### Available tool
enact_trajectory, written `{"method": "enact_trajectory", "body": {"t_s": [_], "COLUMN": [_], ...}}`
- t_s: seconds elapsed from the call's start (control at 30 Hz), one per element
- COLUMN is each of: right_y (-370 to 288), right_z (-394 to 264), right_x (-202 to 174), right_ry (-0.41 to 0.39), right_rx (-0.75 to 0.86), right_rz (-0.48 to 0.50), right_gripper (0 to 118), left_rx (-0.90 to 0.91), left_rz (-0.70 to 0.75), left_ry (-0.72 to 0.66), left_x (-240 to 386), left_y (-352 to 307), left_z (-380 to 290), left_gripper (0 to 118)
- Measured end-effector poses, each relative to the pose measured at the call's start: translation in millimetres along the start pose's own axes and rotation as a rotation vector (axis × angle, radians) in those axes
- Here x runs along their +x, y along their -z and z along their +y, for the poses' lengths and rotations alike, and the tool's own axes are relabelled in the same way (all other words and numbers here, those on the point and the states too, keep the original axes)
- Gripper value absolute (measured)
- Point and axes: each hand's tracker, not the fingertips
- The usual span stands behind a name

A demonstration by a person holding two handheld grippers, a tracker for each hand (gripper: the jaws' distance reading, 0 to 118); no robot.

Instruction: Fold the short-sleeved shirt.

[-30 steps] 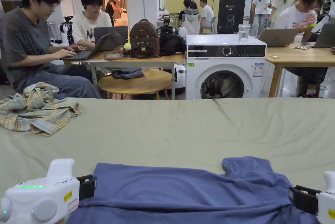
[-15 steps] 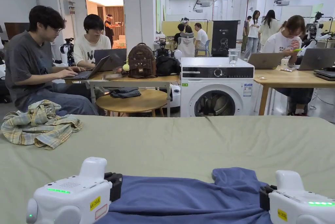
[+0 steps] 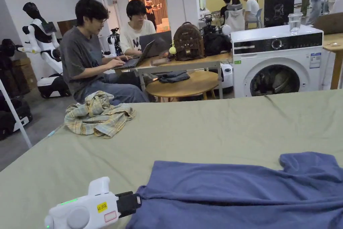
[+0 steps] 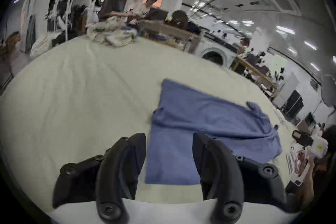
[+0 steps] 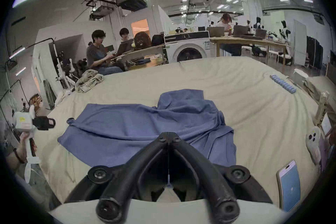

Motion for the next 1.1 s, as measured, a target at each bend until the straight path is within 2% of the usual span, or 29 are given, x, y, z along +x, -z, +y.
{"method": "enact_trajectory", "body": {"t_s": [0.1, 0.2, 0.3, 0.37, 0.4, 0.47, 0.5, 0.53, 0.57, 0.6, 0.67, 0.73, 0.77, 0.8, 0.83, 0.87, 0.9, 0.93, 0.97, 1.0, 1.03, 1.07, 1.1], "right_y": [2, -3, -8, -11, -12, -18, -21, -18, -14, -9, 7, 29, 40, 51, 63, 70, 70, 64, 60, 58, 57, 54, 53], "right_z": [-2, -3, -5, -5, -5, -7, -9, -13, -16, -18, -26, -34, -37, -41, -44, -48, -50, -48, -45, -44, -44, -44, -43], "right_x": [3, 8, 15, 22, 26, 37, 42, 53, 61, 67, 83, 91, 92, 91, 90, 89, 85, 79, 77, 78, 81, 82, 83], "right_ry": [-0.017, -0.018, -0.007, -0.003, 0.003, 0.039, 0.057, 0.08, 0.105, 0.14, 0.243, 0.313, 0.305, 0.301, 0.285, 0.269, 0.212, 0.219, 0.219, 0.22, 0.253, 0.3, 0.293], "right_rx": [-0.022, -0.032, -0.036, -0.037, -0.037, -0.028, -0.013, -0.013, -0.034, -0.063, -0.113, -0.164, -0.182, -0.215, -0.272, -0.298, -0.284, -0.257, -0.255, -0.258, -0.271, -0.278, -0.287], "right_rz": [-0.013, -0.017, -0.032, -0.054, -0.065, -0.117, -0.158, -0.2, -0.221, -0.215, -0.139, -0.14, -0.169, -0.209, -0.237, -0.215, -0.263, -0.245, -0.243, -0.234, -0.182, -0.158, -0.16], "right_gripper": [0, 0, 0, 0, 0, 4, 25, 64, 82, 82, 81, 81, 80, 71, 69, 67, 67, 64, 55, 35, 7, 5, 4], "left_rx": [-0.102, -0.178, -0.146, -0.186, -0.194, -0.216, -0.235, -0.257, -0.268, -0.278, -0.288, -0.287, -0.283, -0.278, -0.273, -0.209, -0.206, -0.2, -0.193, -0.2, -0.191, -0.188, -0.188], "left_rz": [-0.001, 0.054, 0.17, 0.149, 0.134, 0.133, 0.143, 0.14, 0.133, 0.123, 0.117, 0.116, 0.117, 0.119, 0.121, 0.157, 0.158, 0.16, 0.162, 0.156, 0.158, 0.16, 0.159], "left_ry": [-0.038, 0.023, 0.18, 0.211, 0.21, 0.209, 0.232, 0.225, 0.21, 0.194, 0.187, 0.187, 0.188, 0.189, 0.187, 0.233, 0.233, 0.235, 0.238, 0.23, 0.231, 0.232, 0.233], "left_x": [0, 14, 42, 50, 52, 55, 55, 53, 51, 49, 48, 58, 59, 60, 62, 62, 63, 64, 64, 65, 66, 67, 65], "left_y": [22, 41, 44, 49, 51, 55, 59, 63, 61, 61, 62, 50, 49, 48, 45, 44, 43, 42, 42, 42, 40, 38, 39], "left_z": [-14, -29, -34, -31, -30, -29, -28, -26, -23, -20, -19, -23, -25, -26, -28, -25, -27, -29, -29, -32, -34, -34, -30], "left_gripper": [52, 50, 31, 8, 2, 2, 2, 2, 2, 2, 1, 1, 1, 1, 1, 1, 1, 1, 1, 1, 1, 2, 1]}}
